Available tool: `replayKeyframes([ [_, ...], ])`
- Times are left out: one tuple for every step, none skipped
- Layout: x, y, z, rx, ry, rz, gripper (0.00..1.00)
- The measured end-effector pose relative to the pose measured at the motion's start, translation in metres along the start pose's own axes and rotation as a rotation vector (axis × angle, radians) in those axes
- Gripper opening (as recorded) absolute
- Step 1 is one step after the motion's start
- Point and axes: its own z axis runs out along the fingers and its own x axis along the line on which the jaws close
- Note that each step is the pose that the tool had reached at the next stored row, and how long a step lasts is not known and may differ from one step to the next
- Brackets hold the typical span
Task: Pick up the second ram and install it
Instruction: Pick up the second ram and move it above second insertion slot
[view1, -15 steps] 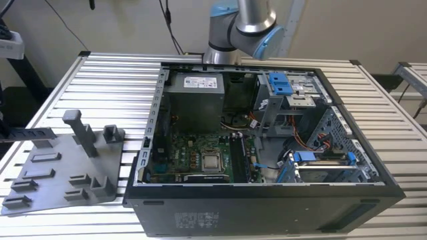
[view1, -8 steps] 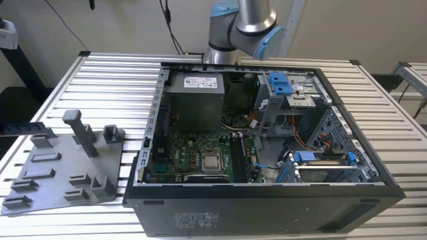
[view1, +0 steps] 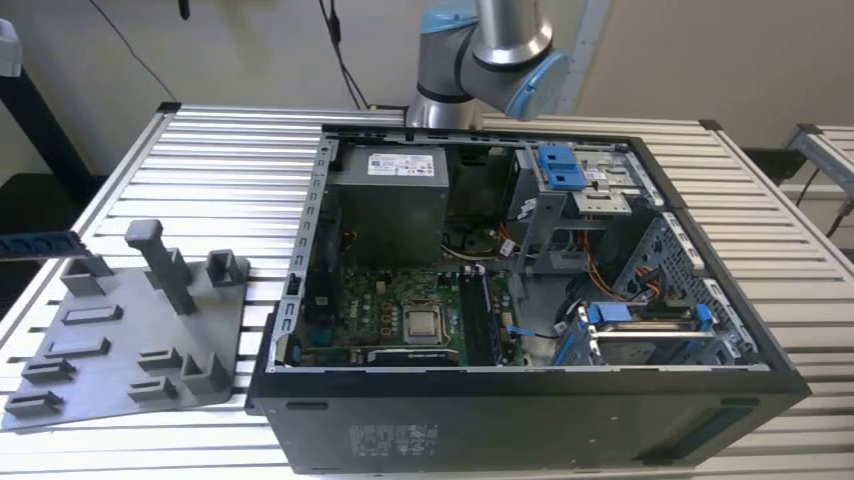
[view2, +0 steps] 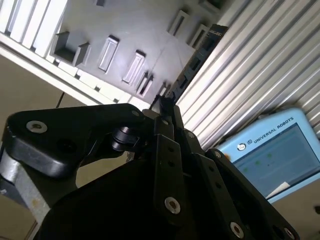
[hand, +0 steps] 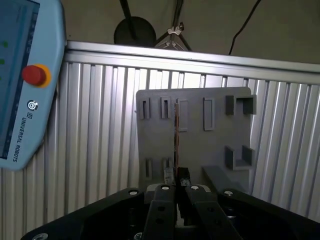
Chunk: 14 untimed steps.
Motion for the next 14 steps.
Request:
replayKeyframes([
  [-0.0001, 0.0000, -0.0016, 0.0001, -0.0001, 0.000, 0.14],
  [-0.0001, 0.0000, -0.0033, 0.0000, 0.0000, 0.000, 0.14],
  [-0.0001, -0.0001, -0.0047, 0.0001, -0.0001, 0.000, 0.14],
  [-0.0001, -0.0001, -0.0059, 0.0001, -0.0001, 0.000, 0.14],
  [-0.0002, -0.0001, -0.0074, 0.0000, 0.0000, 0.001, 0.14],
  [-0.0002, -0.0001, -0.0091, 0.0000, 0.0000, 0.001, 0.14],
  [-0.0002, -0.0001, -0.0106, 0.0001, -0.0001, 0.002, 0.14],
  [-0.0003, -0.0001, -0.0122, 0.0000, 0.0000, 0.003, 0.14],
  [-0.0003, -0.0002, -0.0140, 0.0000, 0.0001, 0.004, 0.14],
  [-0.0003, -0.0002, -0.0158, 0.0001, 0.0000, 0.005, 0.14],
  [-0.0004, -0.0002, -0.0177, 0.0002, 0.0000, 0.006, 0.14],
  [-0.0004, -0.0003, -0.0201, 0.0001, 0.0001, 0.006, 0.14],
  [-0.0005, -0.0003, -0.0222, 0.0001, 0.0000, 0.007, 0.14],
  [-0.0005, -0.0003, -0.0242, 0.0002, 0.0000, 0.007, 0.14],
])
